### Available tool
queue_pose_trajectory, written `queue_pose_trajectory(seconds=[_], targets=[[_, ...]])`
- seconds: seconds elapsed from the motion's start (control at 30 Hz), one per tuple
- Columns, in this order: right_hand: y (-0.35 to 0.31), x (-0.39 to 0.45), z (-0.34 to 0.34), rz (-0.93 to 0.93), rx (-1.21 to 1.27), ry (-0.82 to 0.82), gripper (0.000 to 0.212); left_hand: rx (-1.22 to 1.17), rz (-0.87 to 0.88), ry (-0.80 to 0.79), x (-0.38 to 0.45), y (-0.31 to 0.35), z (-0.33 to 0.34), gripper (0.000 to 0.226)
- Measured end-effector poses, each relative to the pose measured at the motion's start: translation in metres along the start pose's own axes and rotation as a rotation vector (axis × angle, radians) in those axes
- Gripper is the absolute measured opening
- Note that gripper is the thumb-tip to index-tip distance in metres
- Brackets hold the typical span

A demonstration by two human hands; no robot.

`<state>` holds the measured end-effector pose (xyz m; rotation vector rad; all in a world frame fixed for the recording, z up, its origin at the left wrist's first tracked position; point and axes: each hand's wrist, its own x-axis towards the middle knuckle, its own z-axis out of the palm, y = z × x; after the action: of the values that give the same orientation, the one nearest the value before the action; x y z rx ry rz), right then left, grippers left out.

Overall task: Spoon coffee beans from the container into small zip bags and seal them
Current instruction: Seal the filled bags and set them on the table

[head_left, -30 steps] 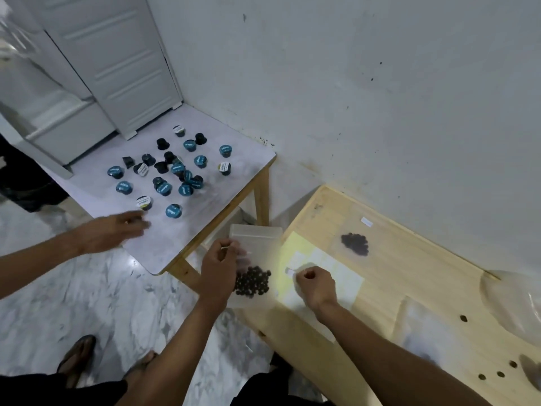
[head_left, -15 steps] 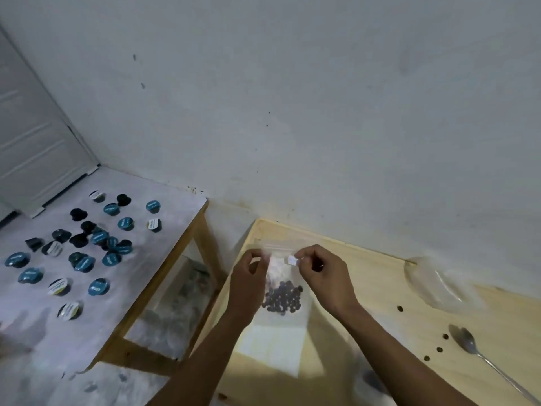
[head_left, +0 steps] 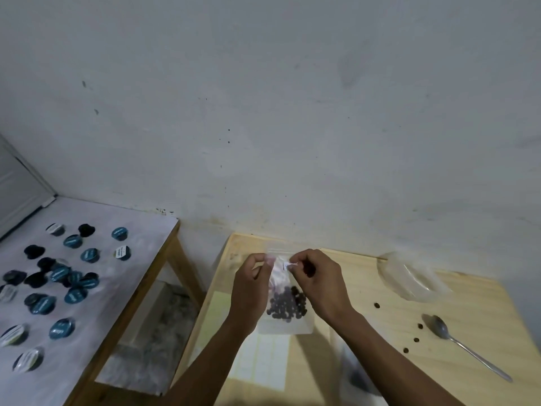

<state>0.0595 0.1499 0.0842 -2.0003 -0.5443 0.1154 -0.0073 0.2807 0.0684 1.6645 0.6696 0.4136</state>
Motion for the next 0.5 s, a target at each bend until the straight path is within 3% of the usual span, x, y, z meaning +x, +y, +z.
queue_pose_trajectory(seconds=[0.4, 0.5], targets=[[-0.004, -0.001, 0.002, -0.038, -0.013, 0.086, 0.013, -0.164, 0.013, -0.089, -0.008, 0.014, 0.004, 0.015], [-0.005, 0.0, 0.002, 0.014, -0.085, 0.216, 0.038, -0.263, -0.002, -0.167, -0.008, 0.018, 0.005, 0.017]])
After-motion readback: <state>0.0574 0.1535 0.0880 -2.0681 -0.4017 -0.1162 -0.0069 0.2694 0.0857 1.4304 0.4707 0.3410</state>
